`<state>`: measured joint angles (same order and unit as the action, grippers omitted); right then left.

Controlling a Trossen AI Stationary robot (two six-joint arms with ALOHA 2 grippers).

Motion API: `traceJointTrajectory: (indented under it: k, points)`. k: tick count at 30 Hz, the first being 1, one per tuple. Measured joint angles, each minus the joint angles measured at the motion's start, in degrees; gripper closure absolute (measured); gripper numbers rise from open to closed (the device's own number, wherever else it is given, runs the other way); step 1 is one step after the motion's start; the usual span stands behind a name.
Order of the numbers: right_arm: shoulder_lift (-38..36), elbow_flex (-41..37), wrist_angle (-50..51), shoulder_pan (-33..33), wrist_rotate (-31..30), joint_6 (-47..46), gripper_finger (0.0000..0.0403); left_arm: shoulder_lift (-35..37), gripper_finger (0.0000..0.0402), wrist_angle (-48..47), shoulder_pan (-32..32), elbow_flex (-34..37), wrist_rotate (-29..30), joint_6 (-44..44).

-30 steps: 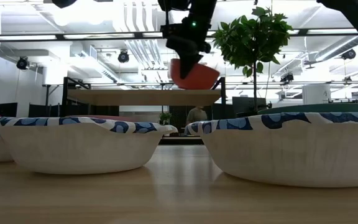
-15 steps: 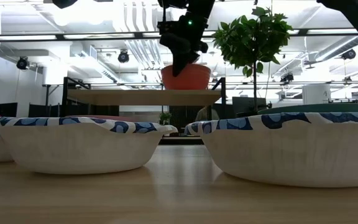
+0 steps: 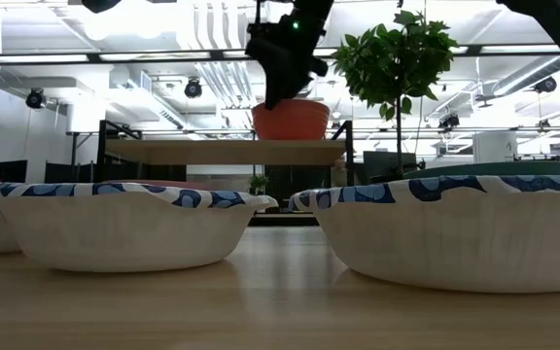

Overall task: Place and stack bowls onto a shelf
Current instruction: Put the white pattern paper bowl on the shelf

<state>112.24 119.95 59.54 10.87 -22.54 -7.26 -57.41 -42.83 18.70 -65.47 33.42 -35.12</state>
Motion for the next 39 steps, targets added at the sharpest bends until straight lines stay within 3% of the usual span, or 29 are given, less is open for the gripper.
traceJointTrajectory:
  k: [8,13,17,22,34,39]
  points:
    - [-0.5,4.7,0.2,-0.1,1.9,-2.9,0.0246,0.1,0.0402,0.0,0.0,0.0,0.0,-0.1]
    - [-0.6,5.8,0.2,-0.1,10.3,-3.1,0.0273,0.9,0.0402,0.0,0.0,0.0,0.0,-0.1]
    - [-0.5,4.6,0.3,-0.1,17.1,-3.3,0.0323,2.1,0.0402,0.0,0.0,0.0,0.0,0.3]
    - [0.1,2.2,1.8,0.0,13.5,-3.2,0.0387,3.4,0.0402,0.0,0.0,0.0,0.0,2.5]
    - [-5.1,3.3,-1.7,-4.6,13.5,-2.0,0.039,2.2,0.0402,-2.0,0.0,0.0,-0.4,1.5]
    - [-8.9,3.2,-0.1,-8.5,13.5,0.2,0.039,0.8,0.0402,-2.3,0.0,0.0,-11.4,-4.7]
